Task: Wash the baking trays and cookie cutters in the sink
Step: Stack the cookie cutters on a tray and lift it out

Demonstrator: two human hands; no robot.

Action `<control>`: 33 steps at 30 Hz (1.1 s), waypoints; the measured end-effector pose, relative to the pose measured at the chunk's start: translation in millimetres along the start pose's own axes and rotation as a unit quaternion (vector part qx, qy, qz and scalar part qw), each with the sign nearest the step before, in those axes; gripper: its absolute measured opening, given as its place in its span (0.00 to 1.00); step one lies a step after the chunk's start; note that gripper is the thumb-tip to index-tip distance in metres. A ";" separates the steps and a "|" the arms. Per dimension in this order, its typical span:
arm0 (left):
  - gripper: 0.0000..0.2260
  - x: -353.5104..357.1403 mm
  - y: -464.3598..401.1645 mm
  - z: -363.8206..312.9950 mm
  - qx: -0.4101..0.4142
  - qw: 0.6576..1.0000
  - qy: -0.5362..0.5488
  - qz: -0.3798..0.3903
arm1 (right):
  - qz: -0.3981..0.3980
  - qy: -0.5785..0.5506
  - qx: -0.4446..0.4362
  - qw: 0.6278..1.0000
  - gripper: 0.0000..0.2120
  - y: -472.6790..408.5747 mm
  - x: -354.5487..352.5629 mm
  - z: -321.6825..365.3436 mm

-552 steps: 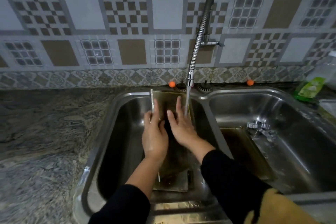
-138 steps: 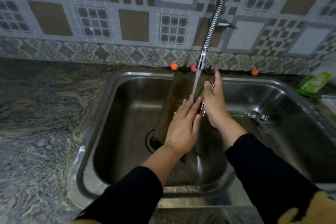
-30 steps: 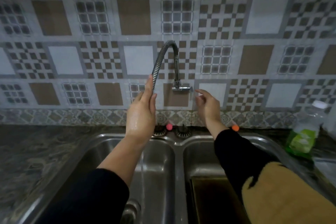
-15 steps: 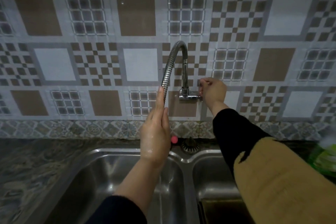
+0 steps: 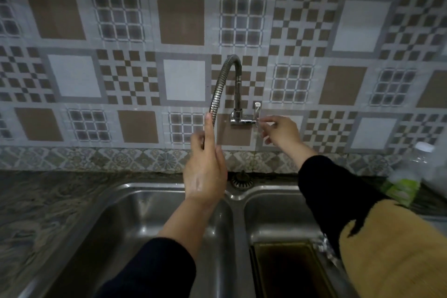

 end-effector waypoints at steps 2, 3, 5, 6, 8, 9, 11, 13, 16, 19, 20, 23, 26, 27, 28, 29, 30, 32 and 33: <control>0.34 4.1 10.2 -7.9 0.016 0.997 -0.049 -0.053 | 0.028 0.025 0.012 0.999 0.11 21.4 -10.7 -9.4; 0.35 7.5 17.0 -13.3 0.036 0.995 -0.068 -0.069 | 0.044 0.027 0.020 0.998 0.11 33.0 -16.3 -14.4; 0.35 18.9 31.8 -26.3 0.083 0.992 -0.084 -0.039 | 0.061 0.013 0.046 0.997 0.07 55.6 -29.9 -26.8; 0.34 27.0 39.7 -33.7 0.099 0.992 -0.081 -0.004 | 0.064 0.014 0.062 0.996 0.05 66.0 -37.4 -35.4; 0.31 47.1 57.7 -47.8 0.102 0.988 -0.091 0.067 | 0.076 0.063 0.069 0.993 0.07 86.8 -56.5 -58.9; 0.29 57.4 66.4 -54.7 0.090 0.984 -0.107 0.109 | 0.090 0.090 0.069 0.989 0.07 97.0 -66.4 -71.9; 0.26 82.0 81.8 -67.7 0.070 0.968 -0.144 0.196 | 0.108 0.126 0.081 0.983 0.09 117.7 -86.3 -100.3; 0.24 108.6 98.1 -76.7 0.065 0.949 -0.150 0.270 | 0.104 0.136 0.106 0.980 0.10 137.2 -100.6 -134.1; 0.24 149.9 121.8 -81.4 0.036 0.925 -0.116 0.361 | 0.122 0.145 0.152 0.970 0.11 155.9 -110.5 -187.0; 0.24 188.8 144.2 -79.8 0.001 0.894 -0.122 0.430 | 0.164 0.180 0.186 0.952 0.12 165.2 -116.9 -226.3; 0.24 201.0 151.0 -77.9 -0.015 0.886 -0.122 0.448 | 0.177 0.190 0.189 0.947 0.13 166.6 -117.5 -238.5; 0.28 239.7 165.3 -69.5 -0.062 0.862 -0.150 0.480 | 0.226 0.222 0.157 0.935 0.13 166.5 -105.9 -273.4; 0.33 278.5 169.4 -63.8 -0.083 0.847 -0.188 0.490 | 0.254 0.254 0.143 0.922 0.14 155.9 -79.3 -311.0; 0.34 291.0 168.8 -62.3 -0.081 0.841 -0.201 0.496 | 0.261 0.261 0.151 0.917 0.19 150.2 -71.0 -324.1; 0.36 302.5 167.6 -60.8 -0.080 0.833 -0.216 0.503 | 0.271 0.270 0.154 0.911 0.26 144.9 -64.5 -335.3; 0.38 313.1 165.6 -58.6 -0.079 0.822 -0.235 0.513 | 0.283 0.277 0.148 0.906 0.32 139.2 -58.8 -344.5; 0.39 322.4 163.2 -56.0 -0.078 0.810 -0.258 0.521 | 0.292 0.283 0.134 0.904 0.37 133.5 -53.5 -352.1; 0.40 338.3 159.4 -48.7 -0.072 0.785 -0.307 0.533 | 0.303 0.302 0.097 0.899 0.42 123.0 -42.3 -361.9; 0.40 345.2 158.9 -45.2 -0.069 0.773 -0.326 0.539 | 0.308 0.311 0.084 0.895 0.44 118.6 -36.6 -366.4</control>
Point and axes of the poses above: each hand's wrist, its own y-axis away from the middle knuckle, its own x-axis out of the palm, z = x × y, the point moved 1 cm from there along -y, towards the middle knuckle, and after that the axes turned 8 degrees about y, right-handed, at the moved point
